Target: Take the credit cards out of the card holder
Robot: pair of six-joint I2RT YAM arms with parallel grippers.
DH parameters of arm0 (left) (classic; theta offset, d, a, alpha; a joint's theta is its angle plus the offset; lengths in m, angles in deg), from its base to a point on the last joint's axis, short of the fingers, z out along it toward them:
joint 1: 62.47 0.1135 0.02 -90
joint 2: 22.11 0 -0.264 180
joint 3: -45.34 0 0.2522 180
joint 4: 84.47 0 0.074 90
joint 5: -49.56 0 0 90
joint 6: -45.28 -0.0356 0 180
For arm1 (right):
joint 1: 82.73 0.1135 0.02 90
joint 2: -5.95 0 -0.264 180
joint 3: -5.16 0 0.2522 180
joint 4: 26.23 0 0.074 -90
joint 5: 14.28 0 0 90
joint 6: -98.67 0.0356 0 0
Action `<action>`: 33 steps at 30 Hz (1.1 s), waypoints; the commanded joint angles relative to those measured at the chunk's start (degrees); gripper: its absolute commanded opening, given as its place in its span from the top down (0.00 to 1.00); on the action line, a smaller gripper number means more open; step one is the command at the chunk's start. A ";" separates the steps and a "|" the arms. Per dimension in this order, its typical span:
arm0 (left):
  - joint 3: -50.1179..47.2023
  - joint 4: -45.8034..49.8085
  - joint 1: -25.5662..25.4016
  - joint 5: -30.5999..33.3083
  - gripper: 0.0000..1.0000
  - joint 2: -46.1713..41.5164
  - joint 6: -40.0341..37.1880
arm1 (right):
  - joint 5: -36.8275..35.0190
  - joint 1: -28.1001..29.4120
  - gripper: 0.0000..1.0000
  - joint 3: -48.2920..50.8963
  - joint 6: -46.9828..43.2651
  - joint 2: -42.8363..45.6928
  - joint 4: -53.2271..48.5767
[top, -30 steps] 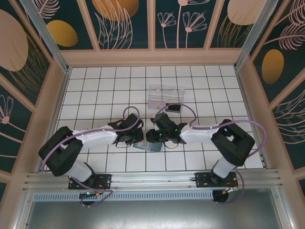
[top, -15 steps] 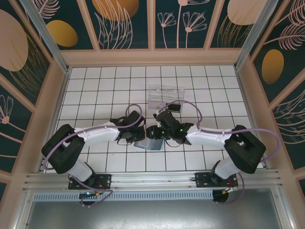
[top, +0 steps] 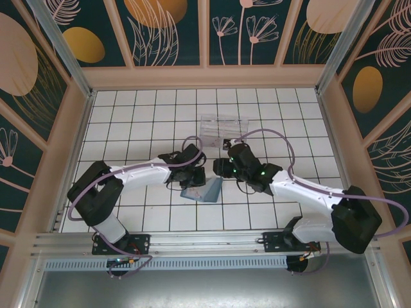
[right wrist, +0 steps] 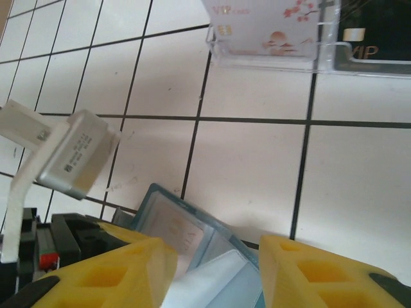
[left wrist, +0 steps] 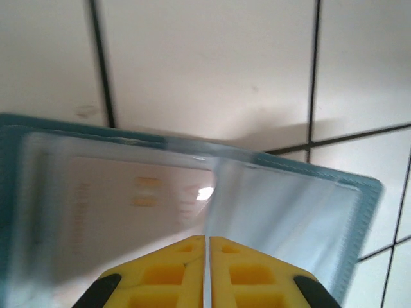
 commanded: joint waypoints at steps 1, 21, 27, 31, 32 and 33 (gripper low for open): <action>3.80 0.01 -1.44 -5.26 0.89 2.28 -2.50 | -1.79 -0.85 0.56 1.73 2.18 2.33 -1.16; -0.54 2.85 -1.39 3.92 0.86 -2.75 -4.86 | 15.97 -0.75 0.57 -2.71 11.13 -4.97 6.49; -6.04 1.32 1.56 4.61 0.88 -6.56 -3.74 | 18.92 -0.06 0.58 -4.57 14.67 -9.22 8.28; -10.06 -2.04 4.07 2.42 0.89 -8.59 -2.87 | 20.53 0.57 0.59 -5.09 16.77 -11.75 9.36; -10.50 -2.44 4.37 2.11 0.89 -8.91 -2.89 | 20.98 0.72 0.60 -4.99 17.34 -12.47 9.81; -10.95 -2.73 4.53 1.91 0.89 -9.02 -3.17 | 21.77 0.92 0.63 -4.71 18.07 -13.34 10.38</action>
